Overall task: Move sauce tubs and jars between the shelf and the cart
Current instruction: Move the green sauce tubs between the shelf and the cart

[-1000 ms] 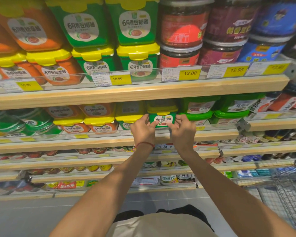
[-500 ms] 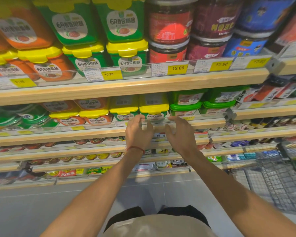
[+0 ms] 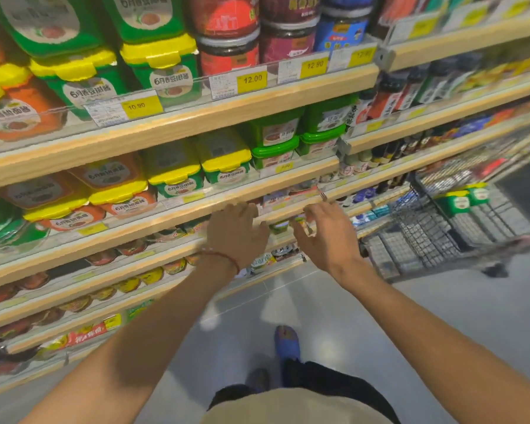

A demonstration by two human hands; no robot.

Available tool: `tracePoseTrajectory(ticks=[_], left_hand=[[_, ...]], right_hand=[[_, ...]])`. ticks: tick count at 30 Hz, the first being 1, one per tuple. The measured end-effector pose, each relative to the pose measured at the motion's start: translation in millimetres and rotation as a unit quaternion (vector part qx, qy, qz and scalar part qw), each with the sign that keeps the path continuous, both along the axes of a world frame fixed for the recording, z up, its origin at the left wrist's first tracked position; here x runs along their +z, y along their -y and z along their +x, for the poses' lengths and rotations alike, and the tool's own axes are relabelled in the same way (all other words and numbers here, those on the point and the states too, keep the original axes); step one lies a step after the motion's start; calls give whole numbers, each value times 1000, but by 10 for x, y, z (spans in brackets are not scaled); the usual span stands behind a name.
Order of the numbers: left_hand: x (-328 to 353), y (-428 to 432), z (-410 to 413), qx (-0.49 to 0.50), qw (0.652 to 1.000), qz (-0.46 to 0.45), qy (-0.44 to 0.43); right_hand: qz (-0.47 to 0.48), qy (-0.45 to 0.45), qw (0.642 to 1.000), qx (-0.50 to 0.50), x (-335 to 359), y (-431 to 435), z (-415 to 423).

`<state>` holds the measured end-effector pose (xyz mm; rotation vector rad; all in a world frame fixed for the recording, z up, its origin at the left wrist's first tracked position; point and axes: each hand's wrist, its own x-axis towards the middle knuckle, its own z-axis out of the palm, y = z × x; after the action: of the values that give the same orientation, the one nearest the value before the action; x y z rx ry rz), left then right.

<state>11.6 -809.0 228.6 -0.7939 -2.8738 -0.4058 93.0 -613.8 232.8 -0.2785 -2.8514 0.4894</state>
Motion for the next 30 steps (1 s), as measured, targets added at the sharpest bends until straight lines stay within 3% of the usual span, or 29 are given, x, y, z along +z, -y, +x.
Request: tracePoseTrajectory(ticks=[5, 13, 24, 30], left_hand=[[-26, -215, 377, -65, 997, -43, 30], [-65, -1133, 806, -170, 983, -64, 16], [-141, -3277, 1523, -232, 962, -146, 5], [-125, -4361, 1918, -257, 957, -137, 15]], right_hand=[[7, 45, 997, -66, 1, -119, 635], [19, 40, 984, -172, -93, -784, 1462], [12, 23, 972, -232, -280, -2656, 2495], [25, 38, 967, -250, -276, -3712, 2841]])
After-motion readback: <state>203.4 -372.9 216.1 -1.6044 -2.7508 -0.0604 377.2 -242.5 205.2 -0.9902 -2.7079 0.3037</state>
